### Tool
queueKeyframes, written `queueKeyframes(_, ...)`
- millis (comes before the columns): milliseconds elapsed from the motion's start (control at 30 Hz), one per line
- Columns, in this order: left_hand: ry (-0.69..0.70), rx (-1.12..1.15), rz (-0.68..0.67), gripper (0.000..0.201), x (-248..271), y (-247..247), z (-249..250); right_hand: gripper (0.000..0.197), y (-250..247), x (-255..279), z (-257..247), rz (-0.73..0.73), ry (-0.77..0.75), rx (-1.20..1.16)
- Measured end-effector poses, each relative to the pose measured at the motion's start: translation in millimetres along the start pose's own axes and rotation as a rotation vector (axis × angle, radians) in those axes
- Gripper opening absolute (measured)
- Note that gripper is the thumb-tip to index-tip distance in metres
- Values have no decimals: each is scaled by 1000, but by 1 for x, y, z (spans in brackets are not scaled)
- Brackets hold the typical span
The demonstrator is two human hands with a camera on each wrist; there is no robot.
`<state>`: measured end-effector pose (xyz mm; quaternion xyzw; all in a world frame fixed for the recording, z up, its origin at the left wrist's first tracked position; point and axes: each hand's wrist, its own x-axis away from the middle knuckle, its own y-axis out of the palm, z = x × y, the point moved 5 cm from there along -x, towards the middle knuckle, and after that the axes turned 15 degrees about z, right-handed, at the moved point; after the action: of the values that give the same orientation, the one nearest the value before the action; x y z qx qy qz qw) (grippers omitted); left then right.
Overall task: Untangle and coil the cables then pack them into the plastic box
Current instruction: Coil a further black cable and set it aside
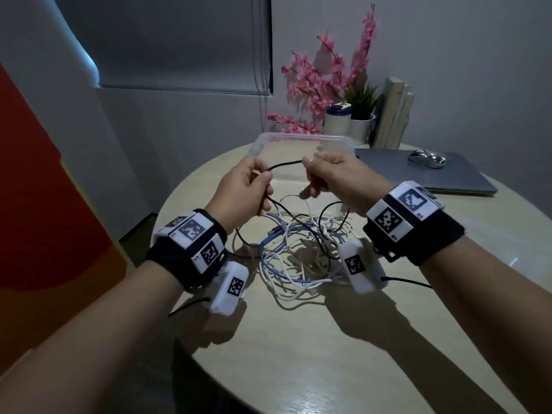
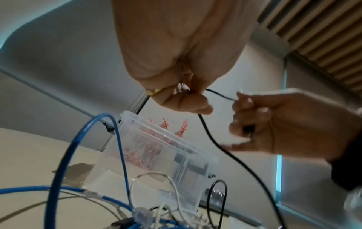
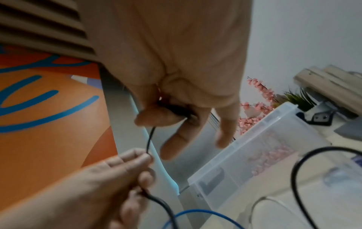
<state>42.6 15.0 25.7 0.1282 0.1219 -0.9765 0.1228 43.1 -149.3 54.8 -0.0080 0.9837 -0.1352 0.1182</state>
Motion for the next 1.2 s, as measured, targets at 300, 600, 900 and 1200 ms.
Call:
queueKeyframes(300, -117, -146, -350, 12, 26, 57, -20, 31, -32, 1, -5, 137, -5, -292)
queueKeyframes(600, -218, 308, -71, 12, 1, 47, 8, 22, -28, 16, 46, -30, 43, 292)
queueKeyframes(900, -276, 448, -69, 2, 0, 43, 14, 28, -33, 5, 39, 105, 32, 255)
queueKeyframes(1200, -23, -149, -600, 11, 46, 75, 1, 34, -54, -7, 13, 221, 30, 36)
